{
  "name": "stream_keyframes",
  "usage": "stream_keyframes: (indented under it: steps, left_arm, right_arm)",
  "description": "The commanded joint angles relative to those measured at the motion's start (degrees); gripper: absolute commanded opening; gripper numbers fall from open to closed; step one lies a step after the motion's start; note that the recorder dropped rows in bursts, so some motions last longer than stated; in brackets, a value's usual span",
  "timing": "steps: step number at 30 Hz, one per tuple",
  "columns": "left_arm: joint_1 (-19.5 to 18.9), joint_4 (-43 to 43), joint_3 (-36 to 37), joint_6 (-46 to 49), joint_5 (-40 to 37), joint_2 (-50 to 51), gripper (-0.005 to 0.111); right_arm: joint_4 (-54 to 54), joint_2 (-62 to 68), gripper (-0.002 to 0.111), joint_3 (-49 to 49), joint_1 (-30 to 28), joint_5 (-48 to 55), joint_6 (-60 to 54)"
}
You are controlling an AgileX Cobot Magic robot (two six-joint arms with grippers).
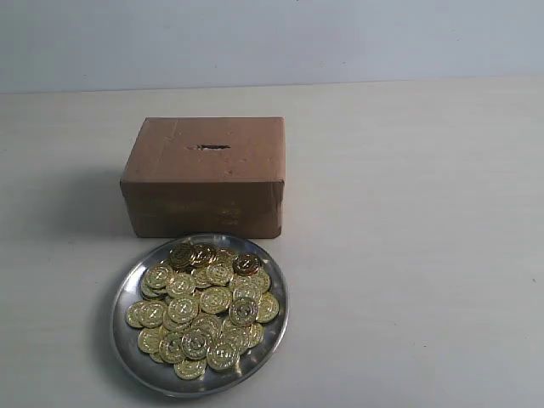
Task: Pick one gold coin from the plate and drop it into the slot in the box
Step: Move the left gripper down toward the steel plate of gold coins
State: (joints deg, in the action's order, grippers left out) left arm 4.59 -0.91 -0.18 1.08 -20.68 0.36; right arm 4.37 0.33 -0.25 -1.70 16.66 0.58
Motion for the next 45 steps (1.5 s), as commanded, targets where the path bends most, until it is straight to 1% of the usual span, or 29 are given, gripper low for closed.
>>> stream_keyframes:
  steps: [1,3,4,5,8,10,14,19,20,21,22,23,25,26,27,29,31,32,34,35,38,40,43,45]
  left_arm:
    - [-0.2,-6.7,0.2,-5.3,7.9,-0.4,0.000]
    - [-0.2,-11.3,0.2,-7.4,12.8,-0.4,0.000]
    - [-0.2,-12.3,0.2,-7.4,15.0,-0.4,0.000]
    - [-0.2,-12.7,0.2,-7.4,19.0,-0.4,0.000]
    - [-0.2,-13.4,0.2,-7.8,20.3,-0.4,0.000]
    - [-0.2,-13.4,0.2,-8.8,20.3,-0.4,0.000]
    - [-0.2,-13.4,0.2,-14.7,20.1,-0.4,0.000]
    - [0.0,-13.5,0.2,-22.0,18.7,-0.4,0.000]
    - [0.3,-13.7,0.2,-24.2,18.2,-0.4,0.000]
    - [0.9,-13.7,0.2,-24.4,17.2,-0.4,0.000]
    - [2.6,-13.7,-1.7,-23.8,13.6,-0.4,0.000]
    - [3.8,-13.7,-3.5,-22.6,11.5,-0.4,0.000]
    - [10.0,-13.4,-11.5,-11.2,5.9,4.6,0.000]
    - [11.8,-13.3,-13.8,-7.0,4.7,7.1,0.000]
    - [14.9,-12.7,-18.1,-0.6,2.0,12.5,0.000]
    - [17.8,-11.3,-22.3,5.1,-0.2,19.1,0.000]
    - [21.0,-9.1,-26.8,11.3,-0.7,27.1,0.000]
    - [23.1,-8.7,-29.8,19.3,-0.2,35.0,0.000]
    - [24.5,-8.7,-31.9,27.1,0.6,40.7,0.000]
    - [25.2,-8.7,-33.0,32.7,1.4,44.7,0.000]
    - [26.1,-8.9,-34.5,42.4,3.8,53.0,0.000]
    - [26.3,-8.9,-34.7,45.8,5.0,57.9,0.000]
    - [26.3,-8.9,-34.6,46.9,6.0,64.1,0.000]
    - [26.6,-8.9,-34.6,50.6,6.7,67.6,0.000]
  right_arm:
    - [0.4,-0.3,0.000,0.2,-0.3,-1.7,-0.1]
    - [6.0,-0.3,0.000,0.2,-0.3,-5.6,1.4]
    - [10.0,-0.3,0.000,0.2,-0.3,-7.3,1.7]
    - [20.4,-0.3,0.000,0.2,-0.3,-10.4,2.6]
    - [29.6,-0.3,0.000,0.2,-0.3,-13.4,2.6]
    - [32.2,-0.3,0.000,0.2,-0.3,-14.2,2.6]
    - [37.3,-0.3,0.000,0.2,-0.3,-13.5,2.6]
    - [37.9,-0.3,0.000,0.2,-0.3,-12.3,2.6]
    - [40.8,-0.3,0.000,0.2,-0.3,-9.8,2.6]
    - [41.3,-0.3,0.000,-1.9,-0.3,-5.9,1.8]
    - [40.9,-0.3,0.000,-6.3,-0.3,0.3,-2.2]
    - [40.2,-0.3,0.000,-9.0,-0.3,3.5,-5.0]
    - [36.7,4.7,0.000,-18.1,-0.3,12.4,-11.5]
    - [35.6,7.1,0.000,-20.4,-0.3,14.4,-12.1]
    - [33.3,12.0,0.000,-24.5,-0.3,18.5,-15.7]
    - [31.5,17.0,0.000,-27.2,-0.3,22.0,-18.3]
    - [30.2,24.3,0.000,-29.9,-0.3,24.5,-20.8]
    - [30.3,30.3,0.000,-31.0,-0.3,25.0,-23.9]
    - [30.7,35.7,0.000,-31.6,-0.3,24.9,-24.9]
    - [31.4,39.0,0.000,-31.7,-0.3,24.3,-25.1]
    - [35.2,45.4,0.000,-31.7,-0.3,23.6,-29.4]
    - [38.9,48.7,0.000,-31.7,-0.3,23.6,-33.4]
    - [45.1,52.5,0.000,-31.7,-0.3,24.8,-38.8]
    - [48.1,53.6,0.000,-31.7,-0.3,26.3,-41.9]
